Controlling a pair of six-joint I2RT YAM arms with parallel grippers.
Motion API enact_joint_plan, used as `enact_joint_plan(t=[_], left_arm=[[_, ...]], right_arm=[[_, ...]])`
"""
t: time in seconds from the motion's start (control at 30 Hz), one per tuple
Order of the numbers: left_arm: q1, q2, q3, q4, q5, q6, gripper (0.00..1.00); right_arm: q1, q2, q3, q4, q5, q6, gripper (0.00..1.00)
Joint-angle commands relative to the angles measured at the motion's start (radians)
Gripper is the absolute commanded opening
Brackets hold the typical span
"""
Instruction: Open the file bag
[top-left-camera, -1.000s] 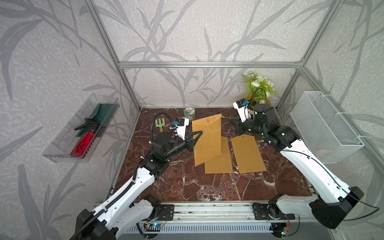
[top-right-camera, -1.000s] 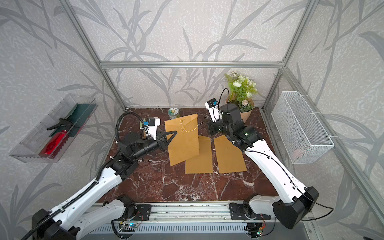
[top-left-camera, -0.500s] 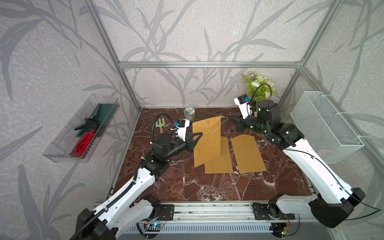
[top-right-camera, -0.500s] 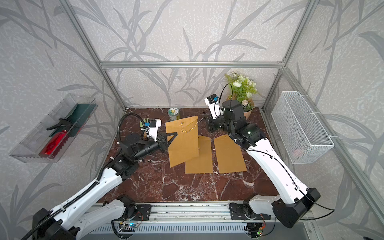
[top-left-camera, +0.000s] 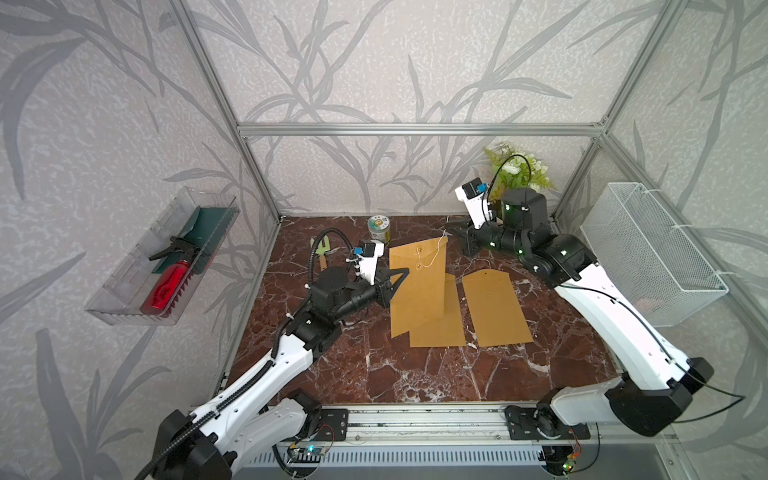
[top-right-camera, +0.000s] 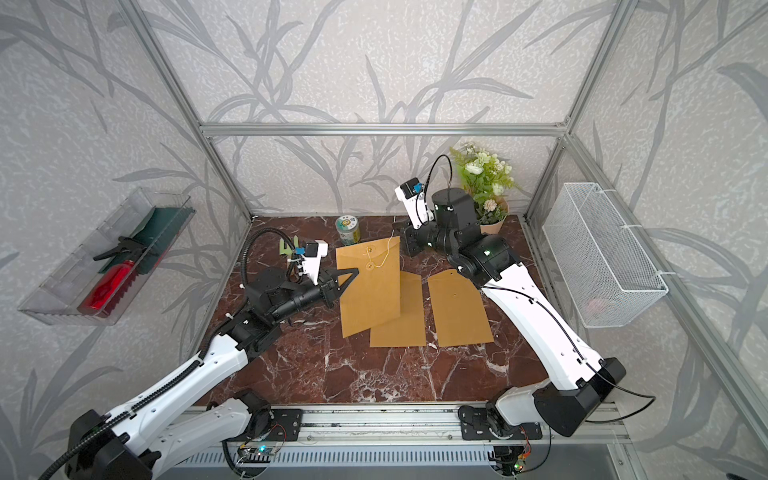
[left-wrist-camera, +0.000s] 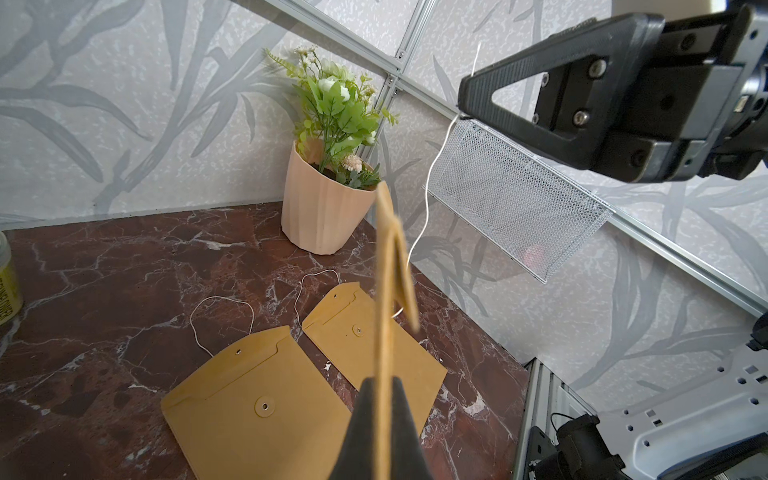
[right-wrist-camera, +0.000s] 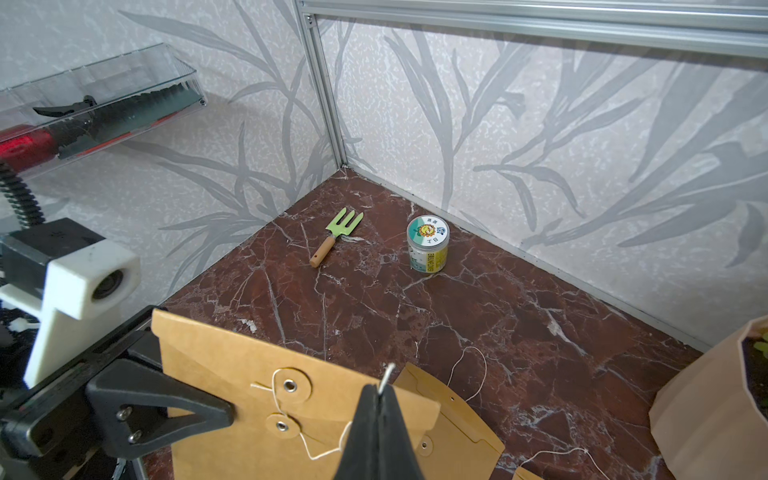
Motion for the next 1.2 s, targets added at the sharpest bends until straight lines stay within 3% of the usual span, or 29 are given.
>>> enact_joint_plan(t=[0.0, 0.57, 1.17], left_arm=[[-0.007, 0.009, 0.000, 0.047, 0.010, 0.008, 0.00], [-0.011, 0.027, 0.004, 0.069, 0.008, 0.006, 0.00], [-0.012, 0.054, 0.003, 0.115, -0.036, -0.017, 0.00]], right_arm=[[0.029, 0.026, 0.059, -0.011, -0.006, -0.017, 0.00], [0.194, 0.223, 0.322, -0.094, 0.031, -0.067, 0.00], [0.278, 0.333, 0.510, -0.168, 0.050, -0.090, 0.00]])
